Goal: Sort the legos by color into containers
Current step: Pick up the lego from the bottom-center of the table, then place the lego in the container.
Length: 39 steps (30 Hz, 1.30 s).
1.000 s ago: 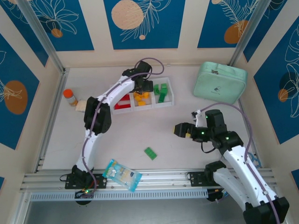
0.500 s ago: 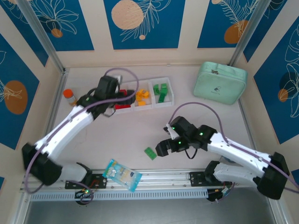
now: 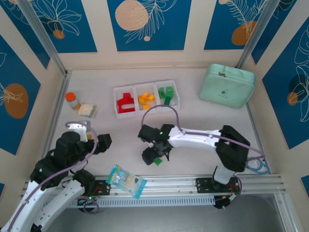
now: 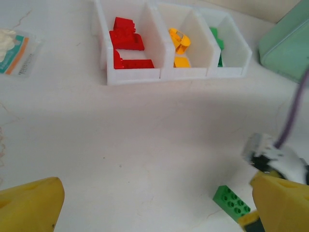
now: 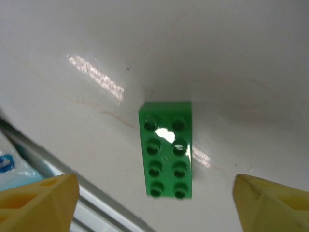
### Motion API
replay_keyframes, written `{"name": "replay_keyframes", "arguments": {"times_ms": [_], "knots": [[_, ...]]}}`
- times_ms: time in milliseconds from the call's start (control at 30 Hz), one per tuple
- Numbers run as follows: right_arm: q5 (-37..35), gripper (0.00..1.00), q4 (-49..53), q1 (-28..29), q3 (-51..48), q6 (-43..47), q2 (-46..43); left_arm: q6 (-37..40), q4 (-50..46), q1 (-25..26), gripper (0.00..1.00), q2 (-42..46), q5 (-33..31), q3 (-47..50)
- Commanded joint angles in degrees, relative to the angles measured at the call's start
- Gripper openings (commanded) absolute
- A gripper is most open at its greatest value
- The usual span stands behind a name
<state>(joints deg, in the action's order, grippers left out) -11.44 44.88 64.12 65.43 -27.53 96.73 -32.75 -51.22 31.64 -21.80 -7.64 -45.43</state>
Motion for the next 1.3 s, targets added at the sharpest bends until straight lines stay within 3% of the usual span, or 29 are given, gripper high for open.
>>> {"name": "replay_keyframes", "arguments": {"times_ms": [0, 200, 400, 633, 767, 867, 1033, 1267], "knots": [[-4.29, 0.79, 5.67, 2.15, 3.8, 2.23, 5.45, -2.0, -3.08, 0.26, 0.99, 2.27, -2.25, 0.41], [-4.67, 0.72, 7.08, 3.47, 5.15, 1.86, 9.37, 1.19, -7.63, 0.2, 0.99, -1.14, -1.87, -3.59], [-3.86, 0.54, 7.09, 3.27, 6.35, 1.46, 13.35, 2.67, -11.12, 0.23, 0.99, -3.23, -1.39, -5.55], [-5.08, 0.25, 8.68, 2.57, 10.14, 2.77, 15.9, 3.86, -11.03, 0.25, 1.0, -1.54, -1.79, -5.57], [-7.38, 0.07, 9.64, 0.2, 11.84, 2.79, 12.74, 4.1, -10.18, 0.26, 0.99, 0.79, -1.42, -5.04], [-10.3, 0.03, 8.46, -3.25, 13.78, 2.13, 7.36, 4.1, -9.19, 0.25, 0.99, 2.32, -1.74, -4.51], [-7.44, 0.0, 3.86, -15.81, 20.26, 2.94, 1.58, 3.66, -8.86, 0.23, 0.99, 2.17, -3.0, -3.92], [-3.67, 0.0, -0.46, -30.85, 33.93, 6.33, 8.87, 3.38, -8.81, 0.25, 0.99, 1.72, -3.45, -3.7]]}}
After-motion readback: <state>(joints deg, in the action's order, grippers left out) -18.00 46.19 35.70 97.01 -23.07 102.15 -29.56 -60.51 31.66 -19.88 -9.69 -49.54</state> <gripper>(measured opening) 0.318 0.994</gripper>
